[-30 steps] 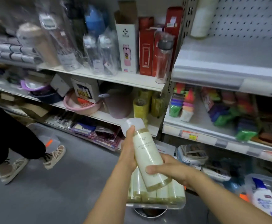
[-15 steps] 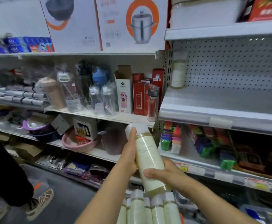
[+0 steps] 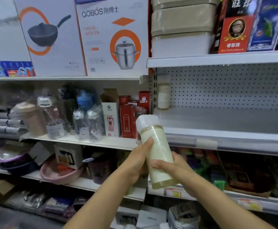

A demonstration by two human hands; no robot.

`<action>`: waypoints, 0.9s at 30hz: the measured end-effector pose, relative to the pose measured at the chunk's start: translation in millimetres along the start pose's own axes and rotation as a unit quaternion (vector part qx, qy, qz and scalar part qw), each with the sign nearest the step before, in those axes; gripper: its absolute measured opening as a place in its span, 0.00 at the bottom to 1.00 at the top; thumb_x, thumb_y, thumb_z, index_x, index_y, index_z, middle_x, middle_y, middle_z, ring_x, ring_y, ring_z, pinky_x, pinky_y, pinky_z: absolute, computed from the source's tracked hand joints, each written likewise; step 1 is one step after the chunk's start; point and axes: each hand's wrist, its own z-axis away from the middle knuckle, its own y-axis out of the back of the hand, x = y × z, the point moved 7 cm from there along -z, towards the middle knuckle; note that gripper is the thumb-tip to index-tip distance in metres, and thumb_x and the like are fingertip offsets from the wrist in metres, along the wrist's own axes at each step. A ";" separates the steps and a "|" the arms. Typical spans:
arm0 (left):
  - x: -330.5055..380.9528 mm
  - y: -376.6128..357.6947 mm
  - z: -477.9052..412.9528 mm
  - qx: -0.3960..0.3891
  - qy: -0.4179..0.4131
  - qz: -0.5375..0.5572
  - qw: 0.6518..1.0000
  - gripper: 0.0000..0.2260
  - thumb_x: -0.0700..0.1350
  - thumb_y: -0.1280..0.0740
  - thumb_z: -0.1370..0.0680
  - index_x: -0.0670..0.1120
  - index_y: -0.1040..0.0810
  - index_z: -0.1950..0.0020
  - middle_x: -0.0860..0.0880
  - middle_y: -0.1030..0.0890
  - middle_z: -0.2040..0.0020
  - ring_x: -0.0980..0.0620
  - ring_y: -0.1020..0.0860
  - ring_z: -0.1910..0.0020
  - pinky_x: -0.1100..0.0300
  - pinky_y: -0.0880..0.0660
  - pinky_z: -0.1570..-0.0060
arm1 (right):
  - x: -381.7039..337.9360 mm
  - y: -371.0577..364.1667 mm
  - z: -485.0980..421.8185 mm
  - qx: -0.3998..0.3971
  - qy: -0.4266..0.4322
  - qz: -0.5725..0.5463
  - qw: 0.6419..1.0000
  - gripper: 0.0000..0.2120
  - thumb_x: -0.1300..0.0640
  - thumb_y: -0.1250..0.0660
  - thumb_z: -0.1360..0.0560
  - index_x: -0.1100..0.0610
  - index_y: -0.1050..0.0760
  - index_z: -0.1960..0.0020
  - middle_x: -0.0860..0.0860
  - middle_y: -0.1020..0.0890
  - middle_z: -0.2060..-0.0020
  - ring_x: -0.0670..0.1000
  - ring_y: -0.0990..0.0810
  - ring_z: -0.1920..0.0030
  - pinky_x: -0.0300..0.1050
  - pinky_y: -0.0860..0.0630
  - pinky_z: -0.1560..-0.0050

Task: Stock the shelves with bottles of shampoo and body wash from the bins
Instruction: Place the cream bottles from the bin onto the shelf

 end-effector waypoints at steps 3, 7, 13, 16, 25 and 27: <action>12.2 -8.9 -14.9 -0.040 -0.009 -0.004 0.999 0.23 0.60 0.34 0.22 0.47 0.25 0.32 0.45 0.15 0.44 0.45 0.16 0.44 0.45 0.21 0.41 | -12.1 15.7 -17.1 0.007 -0.001 0.006 1.000 0.26 0.49 0.21 0.33 0.50 0.27 0.39 0.51 0.15 0.50 0.49 0.14 0.54 0.45 0.17 0.55; 37.2 -15.6 -39.6 -0.040 -0.042 -0.013 0.998 0.20 0.58 0.33 0.23 0.50 0.24 0.34 0.48 0.14 0.46 0.46 0.16 0.47 0.48 0.19 0.48 | -31.3 34.0 -44.2 0.013 0.008 0.023 1.000 0.33 0.43 0.20 0.37 0.50 0.29 0.37 0.51 0.15 0.49 0.50 0.14 0.53 0.48 0.17 0.54; 69.1 -21.8 -81.9 -0.016 -0.057 -0.025 0.998 0.22 0.61 0.34 0.23 0.48 0.21 0.37 0.47 0.14 0.47 0.46 0.17 0.46 0.48 0.20 0.48 | -60.9 62.8 -86.8 0.025 0.005 0.022 0.999 0.38 0.42 0.21 0.44 0.56 0.27 0.40 0.55 0.14 0.54 0.53 0.13 0.58 0.45 0.20 0.62; 78.5 -28.0 -104.1 -0.020 -0.064 -0.013 0.998 0.25 0.59 0.31 0.26 0.46 0.22 0.36 0.46 0.15 0.45 0.45 0.17 0.45 0.44 0.21 0.42 | -72.4 77.7 -103.7 0.013 0.008 0.030 0.999 0.27 0.47 0.20 0.35 0.54 0.26 0.42 0.54 0.14 0.54 0.52 0.14 0.58 0.42 0.20 0.64; 91.4 -65.4 -172.6 -0.041 -0.086 0.002 0.995 0.20 0.48 0.31 0.21 0.49 0.28 0.30 0.48 0.17 0.40 0.49 0.17 0.44 0.53 0.19 0.52 | -65.3 142.7 -164.8 0.075 0.026 0.033 0.996 0.31 0.50 0.19 0.38 0.53 0.28 0.40 0.53 0.16 0.50 0.52 0.15 0.53 0.43 0.20 0.64; 93.6 -75.1 -187.8 -0.052 -0.096 -0.003 0.994 0.20 0.45 0.32 0.20 0.52 0.29 0.29 0.49 0.18 0.39 0.51 0.19 0.41 0.54 0.20 0.48 | -61.3 156.2 -176.8 0.085 0.035 0.029 0.995 0.37 0.49 0.18 0.44 0.51 0.29 0.39 0.53 0.16 0.49 0.53 0.15 0.52 0.48 0.18 0.58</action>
